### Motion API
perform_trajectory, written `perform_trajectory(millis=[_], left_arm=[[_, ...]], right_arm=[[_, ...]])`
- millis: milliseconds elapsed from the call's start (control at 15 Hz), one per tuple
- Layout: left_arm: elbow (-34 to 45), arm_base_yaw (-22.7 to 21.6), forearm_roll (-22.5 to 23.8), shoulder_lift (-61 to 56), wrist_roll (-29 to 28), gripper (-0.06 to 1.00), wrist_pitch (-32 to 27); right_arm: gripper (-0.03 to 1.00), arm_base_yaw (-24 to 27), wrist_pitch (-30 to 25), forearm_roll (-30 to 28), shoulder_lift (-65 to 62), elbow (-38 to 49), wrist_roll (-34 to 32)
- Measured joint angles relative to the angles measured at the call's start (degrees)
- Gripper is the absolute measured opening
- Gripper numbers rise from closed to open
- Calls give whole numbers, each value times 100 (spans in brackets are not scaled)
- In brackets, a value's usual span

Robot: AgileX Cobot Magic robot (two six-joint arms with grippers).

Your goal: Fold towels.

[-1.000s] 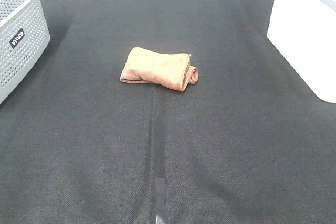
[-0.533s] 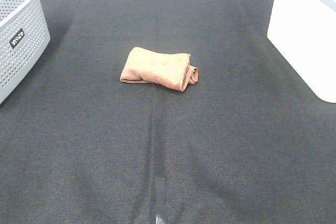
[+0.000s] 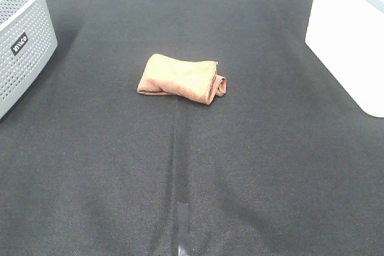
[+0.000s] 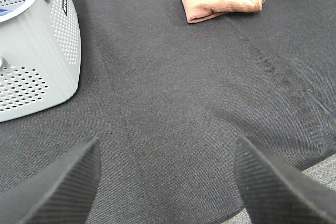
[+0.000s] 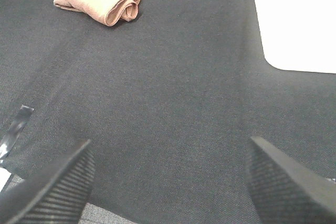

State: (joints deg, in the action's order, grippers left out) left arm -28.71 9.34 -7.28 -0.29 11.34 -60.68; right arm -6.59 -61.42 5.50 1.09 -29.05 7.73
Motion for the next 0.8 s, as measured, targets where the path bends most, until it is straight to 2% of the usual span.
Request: perform_trajectory(millis=[200, 467, 800], left_arm=[[0, -74, 0, 0, 0, 69, 0], [0, -1049, 0, 0, 0, 69, 0], [0, -1100, 0, 0, 0, 69, 0]], right_arm=[[75, 0, 0, 0, 0, 0, 0], [75, 29, 0, 0, 0, 0, 0], [75, 544, 6, 0, -120, 0, 0]])
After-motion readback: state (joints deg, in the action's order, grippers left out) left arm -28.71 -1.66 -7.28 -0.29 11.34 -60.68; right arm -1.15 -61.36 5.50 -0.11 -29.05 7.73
